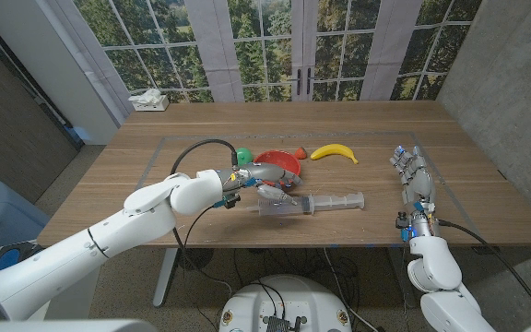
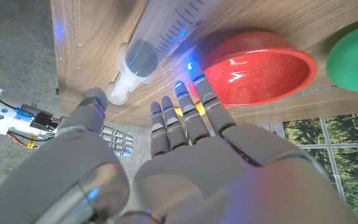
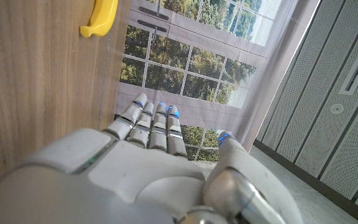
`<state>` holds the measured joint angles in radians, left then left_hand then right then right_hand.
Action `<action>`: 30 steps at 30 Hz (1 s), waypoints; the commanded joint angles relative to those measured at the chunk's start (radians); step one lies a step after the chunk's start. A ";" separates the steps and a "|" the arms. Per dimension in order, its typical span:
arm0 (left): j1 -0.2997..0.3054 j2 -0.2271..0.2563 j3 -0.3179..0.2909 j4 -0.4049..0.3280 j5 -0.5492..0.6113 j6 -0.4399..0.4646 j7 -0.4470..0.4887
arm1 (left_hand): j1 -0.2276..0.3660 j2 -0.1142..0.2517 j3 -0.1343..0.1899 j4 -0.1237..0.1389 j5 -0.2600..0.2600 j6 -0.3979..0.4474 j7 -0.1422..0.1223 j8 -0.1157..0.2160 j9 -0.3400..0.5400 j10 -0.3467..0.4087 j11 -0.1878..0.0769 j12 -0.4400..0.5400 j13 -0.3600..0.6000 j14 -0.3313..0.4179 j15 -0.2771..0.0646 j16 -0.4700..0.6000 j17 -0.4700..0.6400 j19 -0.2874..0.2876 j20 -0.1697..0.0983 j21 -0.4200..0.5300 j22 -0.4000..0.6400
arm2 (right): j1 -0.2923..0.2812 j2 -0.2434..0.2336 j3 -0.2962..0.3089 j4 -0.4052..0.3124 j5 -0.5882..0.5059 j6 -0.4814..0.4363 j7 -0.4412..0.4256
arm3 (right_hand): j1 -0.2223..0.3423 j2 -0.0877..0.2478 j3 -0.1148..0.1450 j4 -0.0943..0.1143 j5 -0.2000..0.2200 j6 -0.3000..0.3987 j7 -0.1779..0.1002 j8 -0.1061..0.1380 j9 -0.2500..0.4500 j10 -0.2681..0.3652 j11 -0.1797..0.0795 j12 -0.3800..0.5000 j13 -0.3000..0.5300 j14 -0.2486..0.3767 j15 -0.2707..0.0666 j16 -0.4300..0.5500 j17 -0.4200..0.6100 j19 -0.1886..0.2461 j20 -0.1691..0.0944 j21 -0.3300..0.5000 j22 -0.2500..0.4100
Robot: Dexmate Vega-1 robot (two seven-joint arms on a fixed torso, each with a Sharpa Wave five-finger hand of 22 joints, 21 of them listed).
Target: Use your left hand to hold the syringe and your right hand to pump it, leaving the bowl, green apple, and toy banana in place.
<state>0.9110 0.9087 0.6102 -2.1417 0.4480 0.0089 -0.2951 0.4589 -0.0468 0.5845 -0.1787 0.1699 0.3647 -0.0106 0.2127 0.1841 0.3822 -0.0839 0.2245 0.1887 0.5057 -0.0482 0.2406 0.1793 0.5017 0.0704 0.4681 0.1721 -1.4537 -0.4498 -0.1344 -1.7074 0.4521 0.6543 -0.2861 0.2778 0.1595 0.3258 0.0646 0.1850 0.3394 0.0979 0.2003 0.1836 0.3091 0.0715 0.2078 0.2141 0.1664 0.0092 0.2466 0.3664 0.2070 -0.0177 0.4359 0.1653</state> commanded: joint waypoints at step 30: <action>-0.050 -0.036 0.092 0.002 0.197 0.034 -0.052 | 0.077 0.010 -0.023 0.004 0.003 0.091 -0.003 0.009 0.003 0.081 0.018 0.003 0.002 0.036 -0.078 -0.002 0.007 -0.004 -0.017 -0.038 0.002 | -0.034 0.002 0.020 0.017 0.028 0.026 0.024 | -0.012 0.000 0.007 -0.009 -0.003 0.016 0.000 0.002 0.006 0.016 -0.001 0.006 -0.001 0.015 0.001 0.006 -0.001 0.012 0.002 -0.018 0.002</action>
<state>0.8548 0.8740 0.6870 -2.1336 0.5677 0.0458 -0.3639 0.5192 -0.0391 0.5630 -0.1758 0.1700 0.4486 -0.0125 0.2196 0.1839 0.4605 -0.0693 0.2274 0.1885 0.5379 -0.0518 0.2362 0.1841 0.4988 0.0569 0.4350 0.1723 -1.4753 -0.4491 -0.1191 -1.7007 0.4724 0.6693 -0.2716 0.2775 0.1593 0.3314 0.0593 0.1856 0.3484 0.0962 0.2003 0.1836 0.3217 0.0696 0.2078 0.2141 0.1754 0.0107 0.2466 0.3666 0.2069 -0.0178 0.4213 0.1651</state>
